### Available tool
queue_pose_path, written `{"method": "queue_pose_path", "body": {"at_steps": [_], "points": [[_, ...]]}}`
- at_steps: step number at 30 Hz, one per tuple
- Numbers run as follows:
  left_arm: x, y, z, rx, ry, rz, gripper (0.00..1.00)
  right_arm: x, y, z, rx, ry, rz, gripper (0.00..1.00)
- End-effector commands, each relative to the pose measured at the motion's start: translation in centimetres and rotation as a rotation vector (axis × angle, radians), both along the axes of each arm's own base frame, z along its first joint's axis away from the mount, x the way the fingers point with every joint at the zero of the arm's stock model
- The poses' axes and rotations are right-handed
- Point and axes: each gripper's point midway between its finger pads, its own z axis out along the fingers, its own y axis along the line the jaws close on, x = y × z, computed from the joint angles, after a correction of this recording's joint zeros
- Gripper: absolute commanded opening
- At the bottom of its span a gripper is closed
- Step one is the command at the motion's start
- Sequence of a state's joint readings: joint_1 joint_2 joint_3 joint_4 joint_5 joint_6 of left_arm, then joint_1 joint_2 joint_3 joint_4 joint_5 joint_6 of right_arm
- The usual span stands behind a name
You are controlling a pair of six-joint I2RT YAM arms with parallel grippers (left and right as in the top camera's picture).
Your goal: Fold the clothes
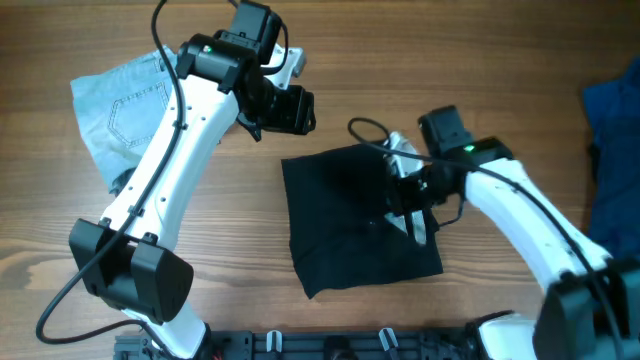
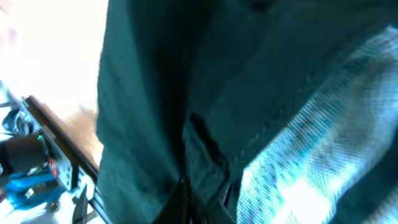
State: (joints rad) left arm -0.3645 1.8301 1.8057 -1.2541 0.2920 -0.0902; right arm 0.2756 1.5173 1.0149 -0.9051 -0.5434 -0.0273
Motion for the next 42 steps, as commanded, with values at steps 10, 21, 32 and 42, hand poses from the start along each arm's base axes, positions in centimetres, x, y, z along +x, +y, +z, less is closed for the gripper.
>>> {"method": "queue_pose_path", "body": {"at_steps": [10,21,32,42], "points": [[0.6,0.0,-0.1,0.000,-0.019,0.000,0.69,2.7,-9.6,3.2,-0.526,-0.068,-0.359,0.04],[-0.8,1.0,-0.8,0.050,0.044,0.012,0.73,1.4,-15.8,-9.4,-0.753,0.271,-0.705,0.04],[-4.7,-3.7,-5.5,-0.115,0.257,0.005,1.00,2.2,-14.5,-8.5,-0.621,0.295,-0.634,0.53],[-11.9,-11.0,-12.6,-0.288,0.485,-0.141,1.00,3.8,-13.0,-1.1,-0.452,0.085,-0.634,0.63]]}}
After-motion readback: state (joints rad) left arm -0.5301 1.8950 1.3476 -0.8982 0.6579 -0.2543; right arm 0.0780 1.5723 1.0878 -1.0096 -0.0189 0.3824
